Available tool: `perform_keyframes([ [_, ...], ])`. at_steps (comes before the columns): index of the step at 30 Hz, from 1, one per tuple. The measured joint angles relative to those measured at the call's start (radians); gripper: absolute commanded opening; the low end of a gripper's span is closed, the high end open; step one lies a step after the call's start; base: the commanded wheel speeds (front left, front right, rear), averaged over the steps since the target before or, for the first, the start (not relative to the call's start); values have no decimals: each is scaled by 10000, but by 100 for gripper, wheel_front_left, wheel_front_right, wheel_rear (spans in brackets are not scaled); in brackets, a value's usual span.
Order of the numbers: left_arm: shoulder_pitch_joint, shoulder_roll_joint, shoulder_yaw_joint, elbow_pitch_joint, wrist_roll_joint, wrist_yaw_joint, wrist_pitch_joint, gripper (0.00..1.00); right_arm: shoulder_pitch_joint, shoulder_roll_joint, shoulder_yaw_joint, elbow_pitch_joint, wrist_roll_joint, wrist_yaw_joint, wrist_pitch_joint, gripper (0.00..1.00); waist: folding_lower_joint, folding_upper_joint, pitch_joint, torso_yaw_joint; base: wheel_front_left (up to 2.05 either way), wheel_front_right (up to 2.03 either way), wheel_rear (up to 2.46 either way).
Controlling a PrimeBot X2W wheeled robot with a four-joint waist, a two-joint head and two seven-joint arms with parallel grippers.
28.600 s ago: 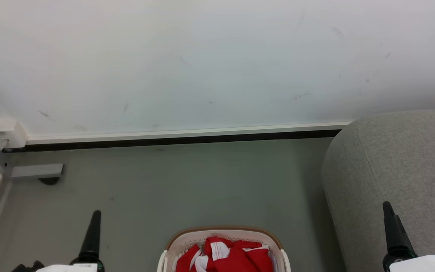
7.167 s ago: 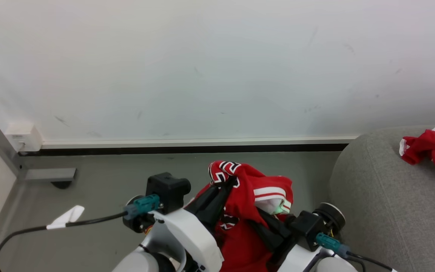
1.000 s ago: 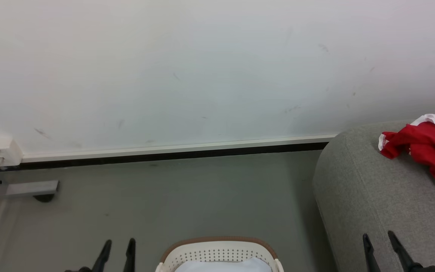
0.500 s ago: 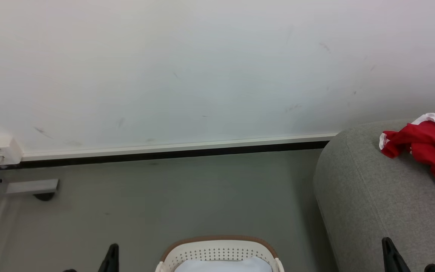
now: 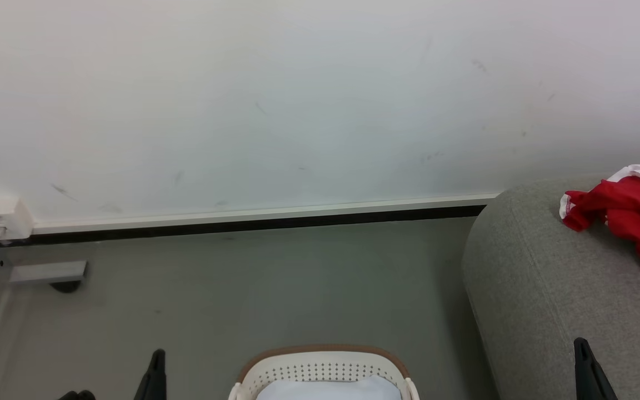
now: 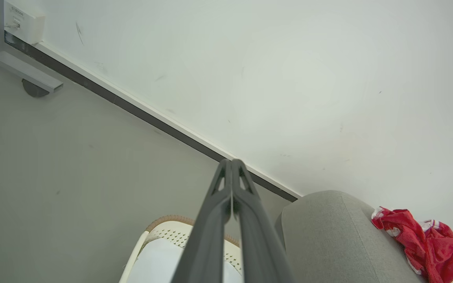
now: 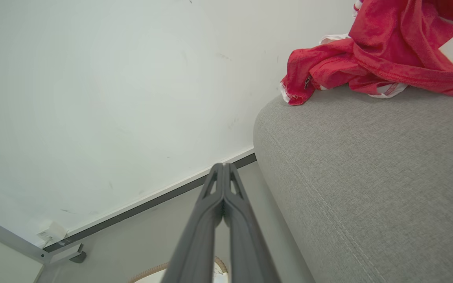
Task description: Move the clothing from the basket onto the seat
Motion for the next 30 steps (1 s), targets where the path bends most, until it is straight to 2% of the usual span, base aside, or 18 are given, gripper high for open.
perform_keyframes([
  [30,-512,0,389,-132,-3783,-67,1028,0,-468,-19,-274,-198,4176,0,1018,0,0,0,124,47,0,0,0],
])
